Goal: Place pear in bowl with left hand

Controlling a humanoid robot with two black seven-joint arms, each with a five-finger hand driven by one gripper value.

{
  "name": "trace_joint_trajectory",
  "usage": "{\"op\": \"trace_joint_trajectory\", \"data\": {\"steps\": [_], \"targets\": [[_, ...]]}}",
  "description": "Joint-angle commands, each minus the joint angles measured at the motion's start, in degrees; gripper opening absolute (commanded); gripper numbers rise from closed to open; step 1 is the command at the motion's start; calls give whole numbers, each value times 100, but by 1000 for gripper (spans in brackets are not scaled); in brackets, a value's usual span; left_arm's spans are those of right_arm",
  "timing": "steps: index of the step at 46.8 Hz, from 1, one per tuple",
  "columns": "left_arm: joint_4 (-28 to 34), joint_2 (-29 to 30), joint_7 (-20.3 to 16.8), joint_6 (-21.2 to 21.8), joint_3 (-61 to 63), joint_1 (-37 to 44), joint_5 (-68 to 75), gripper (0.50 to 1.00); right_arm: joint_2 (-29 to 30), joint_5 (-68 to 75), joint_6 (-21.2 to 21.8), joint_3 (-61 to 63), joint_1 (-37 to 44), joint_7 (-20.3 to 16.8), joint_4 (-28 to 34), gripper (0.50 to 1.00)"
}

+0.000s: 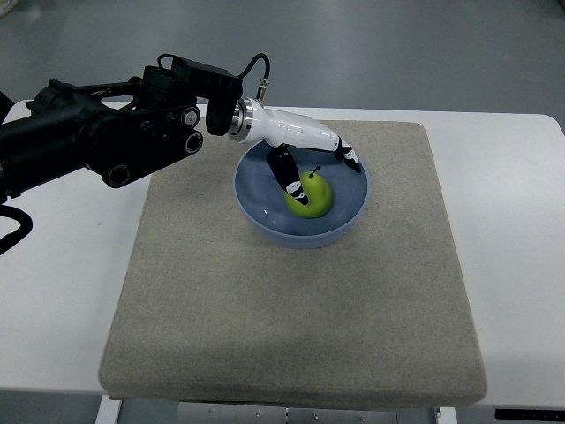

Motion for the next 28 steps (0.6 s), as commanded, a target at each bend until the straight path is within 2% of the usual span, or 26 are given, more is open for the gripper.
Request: {"op": "trace_joint_trajectory", "data": {"steps": [1,12,18,21,24,28], "targets": [[0,-9,0,34,-55,-17,0,881,0,-3,0,0,0,0,0,926],[88,9,17,87,-644,-8,-123,881,0,-3,0,0,0,0,0,926],[369,17,26,87,-1083,-8,-395,883,0,-3,0,0,0,0,0,924],[501,44,26,87,-1338,1,-667,891,0,-3,0,0,0,0,0,926],[580,87,35,87,-1400,18,-957,923,0,-3,0,0,0,0,0,926],[843,96,35,95,-1435,115,-1283,924,0,6,0,0,0,0,0,926]]}}
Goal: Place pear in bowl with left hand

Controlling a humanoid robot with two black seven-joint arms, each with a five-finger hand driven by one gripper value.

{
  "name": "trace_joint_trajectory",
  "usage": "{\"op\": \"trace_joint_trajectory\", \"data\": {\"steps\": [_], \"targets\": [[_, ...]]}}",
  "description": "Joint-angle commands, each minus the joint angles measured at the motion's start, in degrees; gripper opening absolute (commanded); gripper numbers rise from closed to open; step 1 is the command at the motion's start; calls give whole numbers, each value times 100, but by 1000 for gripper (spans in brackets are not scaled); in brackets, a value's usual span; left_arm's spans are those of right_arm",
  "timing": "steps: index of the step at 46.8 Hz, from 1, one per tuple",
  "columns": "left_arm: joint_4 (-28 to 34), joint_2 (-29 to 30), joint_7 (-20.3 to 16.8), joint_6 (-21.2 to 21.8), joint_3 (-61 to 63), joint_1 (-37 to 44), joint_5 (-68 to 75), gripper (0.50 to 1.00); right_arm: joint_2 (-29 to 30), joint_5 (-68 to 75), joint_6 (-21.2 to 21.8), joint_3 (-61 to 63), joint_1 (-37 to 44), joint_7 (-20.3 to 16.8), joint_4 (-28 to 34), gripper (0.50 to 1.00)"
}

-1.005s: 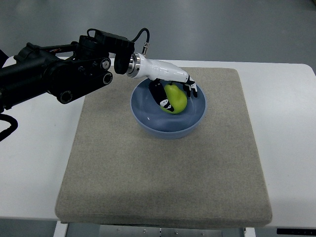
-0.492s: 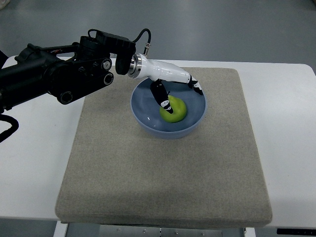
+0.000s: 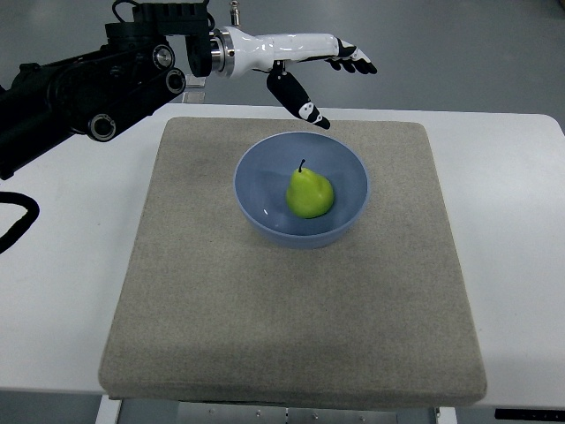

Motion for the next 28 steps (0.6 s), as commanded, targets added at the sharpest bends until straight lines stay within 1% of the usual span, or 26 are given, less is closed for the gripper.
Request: {"op": "trace_joint_trajectory", "data": {"steps": [1,5,9,13,20,28], "targets": [[305,6,1,8,-22,83,-325,924,0,0,0,0,0,0,0,926],[710,-3,1,148,-22,100,-633,924,0,0,0,0,0,0,0,926],[921,-21,1,455,-22,232,-1002,924,0,0,0,0,0,0,0,926],[992,-12,1,701,-22,381,-1441,926,0,0,0,0,0,0,0,926],[1124,-38,1,1000,-22,584,-2241,926,0,0,0,0,0,0,0,926],[1484,-91,10,1387,-13,689,-3234,926,0,0,0,0,0,0,0,926]]}}
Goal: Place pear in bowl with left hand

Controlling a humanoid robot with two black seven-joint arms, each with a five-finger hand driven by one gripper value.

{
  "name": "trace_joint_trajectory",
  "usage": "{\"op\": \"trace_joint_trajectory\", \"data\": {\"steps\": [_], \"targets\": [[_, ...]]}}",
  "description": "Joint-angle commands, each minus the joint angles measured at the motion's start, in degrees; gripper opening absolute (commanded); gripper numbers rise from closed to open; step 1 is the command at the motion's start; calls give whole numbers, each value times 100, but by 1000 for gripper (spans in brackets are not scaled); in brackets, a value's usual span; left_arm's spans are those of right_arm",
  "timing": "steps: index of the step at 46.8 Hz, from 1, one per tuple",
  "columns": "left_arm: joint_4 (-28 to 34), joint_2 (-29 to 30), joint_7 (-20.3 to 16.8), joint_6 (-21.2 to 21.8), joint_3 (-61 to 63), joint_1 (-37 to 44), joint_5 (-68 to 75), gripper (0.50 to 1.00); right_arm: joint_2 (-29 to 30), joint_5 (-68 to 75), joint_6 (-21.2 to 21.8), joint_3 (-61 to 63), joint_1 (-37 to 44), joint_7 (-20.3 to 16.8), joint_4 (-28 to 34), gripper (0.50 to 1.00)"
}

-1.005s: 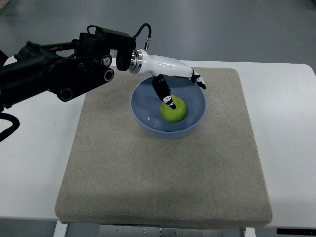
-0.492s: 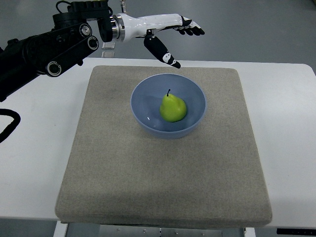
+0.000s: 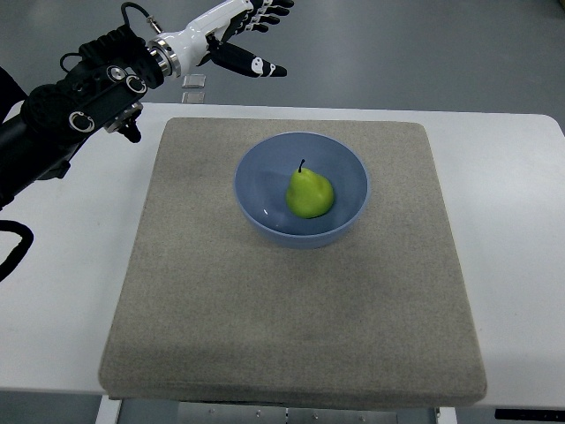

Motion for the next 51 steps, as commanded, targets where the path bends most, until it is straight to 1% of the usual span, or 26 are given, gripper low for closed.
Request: {"op": "trace_joint_trajectory", "data": {"steps": [1,5,11,16,21,25,32,37,42,48,51], "targets": [[161,-23,17,155,10,19,-575,926,0,-2,0,0,0,0,0,926],[301,-119,70,191,10,19,-1225,926,0,-1,0,0,0,0,0,926],[802,-278,193,200,10,10,-2297,924,0,-2,0,0,0,0,0,926],[1083,-392,403,243,10,72,-3211,919,0,7,0,0,0,0,0,926],[1198,-463,667,410,1,133,-3915,915,0,7,0,0,0,0,0,926],[1198,-515,799,577,-8,142,-4398,913,0,7,0,0,0,0,0,926],[1207,-629,834,832,-25,248,-5189,906,0,-2,0,0,0,0,0,926],[1277,-665,826,850,-104,300,-5919,906,0,7,0,0,0,0,0,926],[1391,-656,826,596,-358,476,-6376,911,0,7,0,0,0,0,0,926],[1558,-656,817,-361,-868,739,-6368,913,0,-2,0,0,0,0,0,926],[1795,-665,817,-635,-1009,784,-6351,913,0,-2,0,0,0,0,0,926]]}}
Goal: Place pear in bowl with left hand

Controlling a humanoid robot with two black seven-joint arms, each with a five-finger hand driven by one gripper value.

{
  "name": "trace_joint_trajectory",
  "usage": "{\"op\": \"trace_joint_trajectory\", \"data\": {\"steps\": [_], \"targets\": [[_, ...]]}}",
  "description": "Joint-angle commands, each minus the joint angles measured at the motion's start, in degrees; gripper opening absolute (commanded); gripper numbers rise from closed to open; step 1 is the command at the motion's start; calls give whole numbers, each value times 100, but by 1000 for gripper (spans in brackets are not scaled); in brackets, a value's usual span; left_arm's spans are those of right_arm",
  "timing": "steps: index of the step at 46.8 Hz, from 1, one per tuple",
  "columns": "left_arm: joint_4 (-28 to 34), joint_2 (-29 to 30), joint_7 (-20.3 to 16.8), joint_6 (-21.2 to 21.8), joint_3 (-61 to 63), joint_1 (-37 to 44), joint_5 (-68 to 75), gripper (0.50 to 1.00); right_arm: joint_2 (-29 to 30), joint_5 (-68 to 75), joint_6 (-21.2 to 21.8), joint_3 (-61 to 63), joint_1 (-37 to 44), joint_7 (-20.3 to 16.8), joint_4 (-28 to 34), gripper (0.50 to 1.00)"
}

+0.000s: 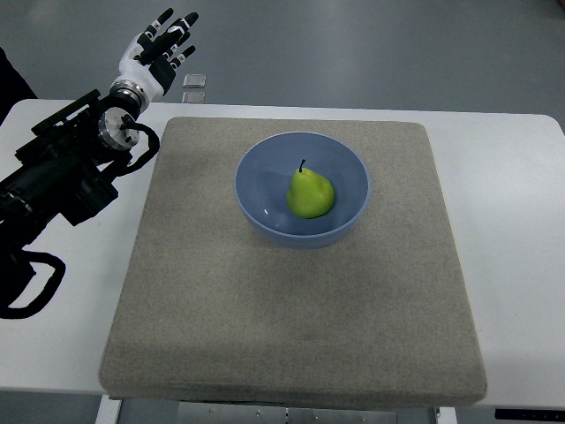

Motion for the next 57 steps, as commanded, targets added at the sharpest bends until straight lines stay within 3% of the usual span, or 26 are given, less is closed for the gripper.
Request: {"op": "trace_joint_trajectory", "data": {"steps": [1,57], "targets": [[256,-7,-4,-331,-167,53,33,915,0,5,0,0,0,0,0,926],[292,-191,-30,-305,-176,-62,69,928,0,31,0,18,9,0,0,926]]}}
